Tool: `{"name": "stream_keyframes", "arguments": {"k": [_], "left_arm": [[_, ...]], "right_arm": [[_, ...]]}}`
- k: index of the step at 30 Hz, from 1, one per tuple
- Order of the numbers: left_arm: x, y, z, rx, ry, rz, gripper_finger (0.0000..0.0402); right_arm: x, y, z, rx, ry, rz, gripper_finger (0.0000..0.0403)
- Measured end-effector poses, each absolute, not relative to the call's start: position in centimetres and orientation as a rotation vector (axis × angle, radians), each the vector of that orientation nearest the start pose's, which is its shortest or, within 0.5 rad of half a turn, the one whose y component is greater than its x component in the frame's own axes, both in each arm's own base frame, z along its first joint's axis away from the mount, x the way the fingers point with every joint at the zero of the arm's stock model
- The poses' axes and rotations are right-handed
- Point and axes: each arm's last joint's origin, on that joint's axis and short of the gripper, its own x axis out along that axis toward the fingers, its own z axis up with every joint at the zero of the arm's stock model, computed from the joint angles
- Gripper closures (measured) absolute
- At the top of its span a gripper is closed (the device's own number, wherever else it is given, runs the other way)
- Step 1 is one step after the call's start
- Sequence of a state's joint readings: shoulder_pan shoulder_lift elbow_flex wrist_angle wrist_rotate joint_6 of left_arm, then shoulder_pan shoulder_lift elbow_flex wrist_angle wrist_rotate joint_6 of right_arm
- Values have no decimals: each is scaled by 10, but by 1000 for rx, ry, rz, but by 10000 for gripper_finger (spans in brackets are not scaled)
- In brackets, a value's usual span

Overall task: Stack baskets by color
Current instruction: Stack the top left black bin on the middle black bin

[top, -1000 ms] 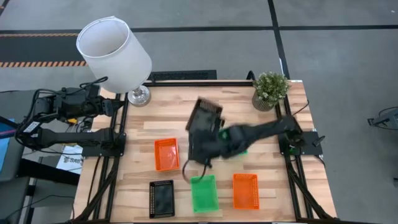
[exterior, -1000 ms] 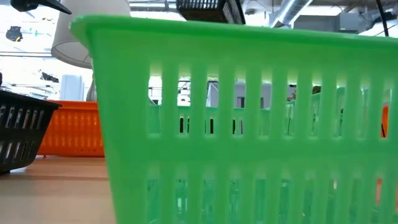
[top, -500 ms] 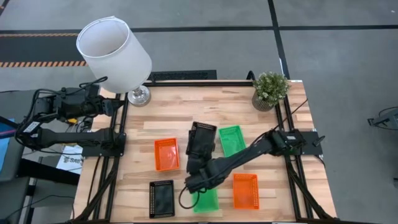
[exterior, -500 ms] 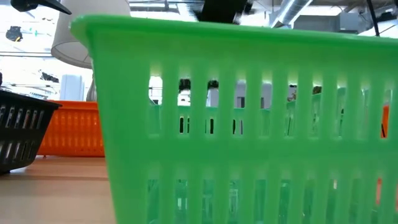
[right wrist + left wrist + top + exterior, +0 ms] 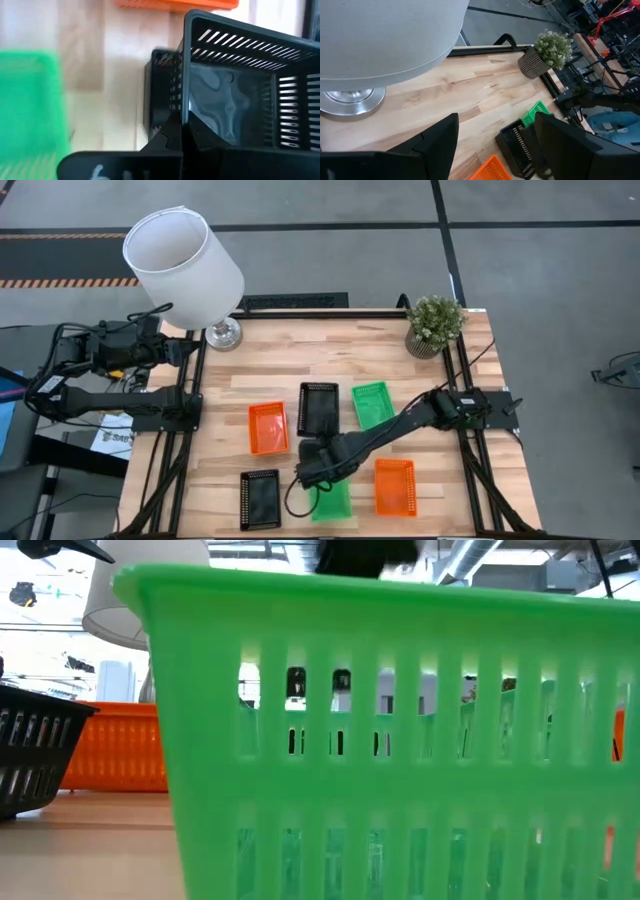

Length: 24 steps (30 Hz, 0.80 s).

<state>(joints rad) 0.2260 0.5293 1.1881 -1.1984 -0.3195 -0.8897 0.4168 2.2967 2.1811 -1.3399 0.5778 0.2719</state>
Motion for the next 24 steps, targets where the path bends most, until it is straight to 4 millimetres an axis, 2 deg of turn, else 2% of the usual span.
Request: {"name": "stream_keyframes", "arguments": {"k": [3,6,8,11,14,17,20,24], "left_arm": [[28,16,385,-820,271,738,150],[28,16,385,-816,268,745,150],[28,16,385,-815,268,746,150],[28,16,385,-814,268,745,150],[28,16,385,-809,264,756,150],[27,17,386,-798,252,782,150],[27,17,386,-795,246,792,150],[27,17,386,-801,242,797,150]], "right_arm": [[403,167,285,-438,1196,-231,399],[383,159,329,-334,1123,-173,398],[372,152,349,-265,1096,-146,398],[355,145,363,-229,1041,-162,398],[336,140,360,-228,976,-186,398],[322,133,344,-189,897,-183,398],[319,125,320,-143,853,-179,399],[328,116,294,-148,825,-187,398]]}}
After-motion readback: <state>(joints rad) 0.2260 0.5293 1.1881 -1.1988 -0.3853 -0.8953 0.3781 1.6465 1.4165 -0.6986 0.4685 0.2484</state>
